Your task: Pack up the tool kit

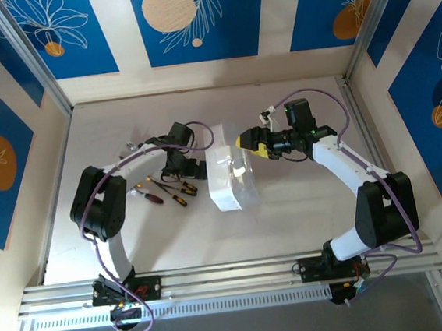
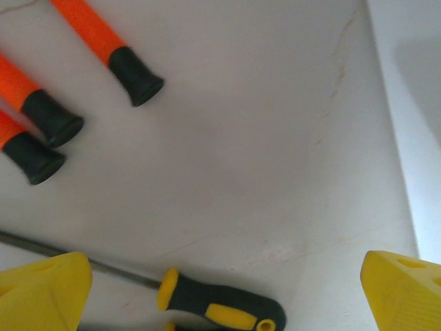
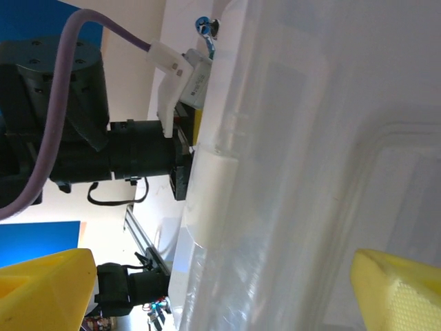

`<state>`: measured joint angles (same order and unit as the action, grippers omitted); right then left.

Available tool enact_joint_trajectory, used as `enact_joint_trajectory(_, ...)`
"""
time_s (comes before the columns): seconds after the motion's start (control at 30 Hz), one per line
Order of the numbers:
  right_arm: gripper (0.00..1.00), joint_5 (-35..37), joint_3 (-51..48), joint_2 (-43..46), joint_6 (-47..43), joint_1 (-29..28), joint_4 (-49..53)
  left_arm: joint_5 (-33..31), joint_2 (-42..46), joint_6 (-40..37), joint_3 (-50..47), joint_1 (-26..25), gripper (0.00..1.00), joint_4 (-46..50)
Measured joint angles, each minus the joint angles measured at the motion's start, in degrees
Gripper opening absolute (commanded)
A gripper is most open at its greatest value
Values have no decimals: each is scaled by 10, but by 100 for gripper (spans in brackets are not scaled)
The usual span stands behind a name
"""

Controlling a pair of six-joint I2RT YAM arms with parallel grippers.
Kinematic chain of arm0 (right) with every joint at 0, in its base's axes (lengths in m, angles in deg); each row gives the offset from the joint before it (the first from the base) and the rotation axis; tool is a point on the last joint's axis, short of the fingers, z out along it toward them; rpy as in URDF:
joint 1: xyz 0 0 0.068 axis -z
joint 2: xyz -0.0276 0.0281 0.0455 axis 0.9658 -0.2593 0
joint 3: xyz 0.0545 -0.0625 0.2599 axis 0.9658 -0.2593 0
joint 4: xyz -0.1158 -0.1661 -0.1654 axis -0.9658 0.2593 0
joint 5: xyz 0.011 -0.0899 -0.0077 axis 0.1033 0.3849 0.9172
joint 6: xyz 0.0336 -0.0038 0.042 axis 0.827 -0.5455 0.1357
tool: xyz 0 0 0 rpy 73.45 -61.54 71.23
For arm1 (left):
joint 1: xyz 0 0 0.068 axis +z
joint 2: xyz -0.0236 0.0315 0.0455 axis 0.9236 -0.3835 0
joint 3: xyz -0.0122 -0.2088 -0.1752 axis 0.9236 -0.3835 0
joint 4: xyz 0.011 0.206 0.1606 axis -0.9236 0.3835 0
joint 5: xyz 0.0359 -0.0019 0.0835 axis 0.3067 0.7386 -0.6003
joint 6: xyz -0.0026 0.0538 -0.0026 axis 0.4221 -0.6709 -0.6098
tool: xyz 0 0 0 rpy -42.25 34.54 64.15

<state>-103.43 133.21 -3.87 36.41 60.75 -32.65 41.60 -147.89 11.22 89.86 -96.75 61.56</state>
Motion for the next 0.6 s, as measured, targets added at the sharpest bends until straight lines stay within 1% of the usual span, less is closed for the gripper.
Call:
enact_joint_trajectory(0.1, 94, 12, 6, 0, -12, 7, 24, -16, 16, 0, -1, 6, 100, 17)
enact_joint_trajectory(0.27, 88, 37, 22, 1, -32, 24, 64, -34, 68, -1, 0, 23, 100, 42)
enact_joint_trajectory(0.37, 86, 47, 33, 0, -39, 24, 76, -35, 88, -1, 15, 33, 100, 65)
enact_joint_trajectory(0.5, 85, 50, 35, -2, -42, 21, 83, -35, 101, -2, 28, 36, 100, 74)
enact_joint_trajectory(0.6, 83, 53, 42, -26, -40, 9, 74, 49, 114, 4, 43, 37, 100, 79)
